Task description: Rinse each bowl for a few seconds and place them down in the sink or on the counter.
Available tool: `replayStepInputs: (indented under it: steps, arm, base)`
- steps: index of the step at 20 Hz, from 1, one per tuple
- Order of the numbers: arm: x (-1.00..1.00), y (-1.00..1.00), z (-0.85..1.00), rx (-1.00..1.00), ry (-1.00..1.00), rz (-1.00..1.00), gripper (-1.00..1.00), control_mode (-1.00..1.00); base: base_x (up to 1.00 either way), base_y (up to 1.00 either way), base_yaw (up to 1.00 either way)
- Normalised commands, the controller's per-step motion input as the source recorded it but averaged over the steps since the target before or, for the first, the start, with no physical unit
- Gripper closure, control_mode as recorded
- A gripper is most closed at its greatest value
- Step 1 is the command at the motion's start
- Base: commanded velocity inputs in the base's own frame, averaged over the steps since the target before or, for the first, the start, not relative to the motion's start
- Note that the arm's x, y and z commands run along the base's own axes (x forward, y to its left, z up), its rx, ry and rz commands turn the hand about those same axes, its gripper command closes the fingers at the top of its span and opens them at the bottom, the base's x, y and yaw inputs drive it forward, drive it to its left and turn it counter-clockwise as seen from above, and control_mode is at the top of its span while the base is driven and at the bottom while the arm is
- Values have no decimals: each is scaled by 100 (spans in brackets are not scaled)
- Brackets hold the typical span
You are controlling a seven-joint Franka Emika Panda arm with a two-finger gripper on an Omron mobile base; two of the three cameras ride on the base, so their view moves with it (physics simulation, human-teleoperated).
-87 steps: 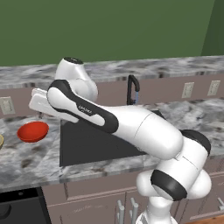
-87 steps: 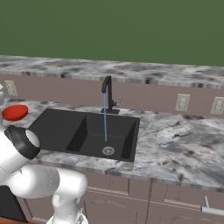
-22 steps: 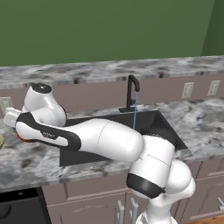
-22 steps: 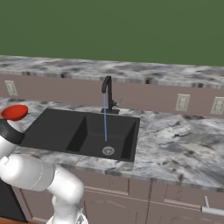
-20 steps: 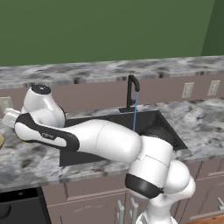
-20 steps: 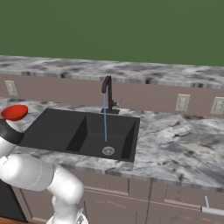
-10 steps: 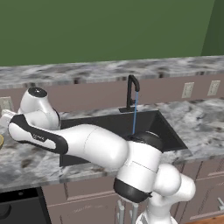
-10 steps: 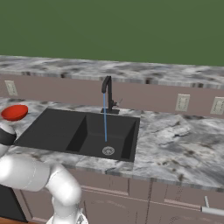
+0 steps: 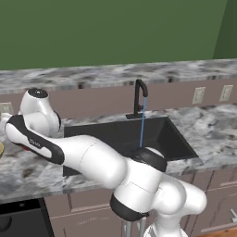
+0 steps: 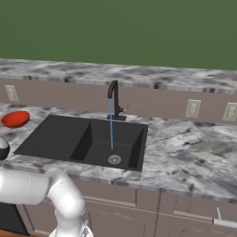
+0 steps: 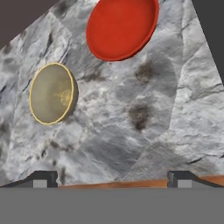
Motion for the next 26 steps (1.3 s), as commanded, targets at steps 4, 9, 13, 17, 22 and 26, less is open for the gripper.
replayStepInputs:
  steps: [4,9,13,17,22,26]
  arm:
    - [0,-9,4,-1,8,-1,-100,-100]
    - [0,-11,4,0,10,-2,-100,-100]
    - [0,-13,6,-1,9,-3,-100,-100]
    - [0,-14,4,-1,5,-4,-100,-100]
    - [0,-12,2,0,6,-5,-100,-100]
    - [-2,-6,11,0,8,-4,-100,-100]
  base:
    - [0,0,0]
    - [0,0,0]
    - [0,0,0]
    - [0,0,0]
    - [0,0,0]
    - [0,0,0]
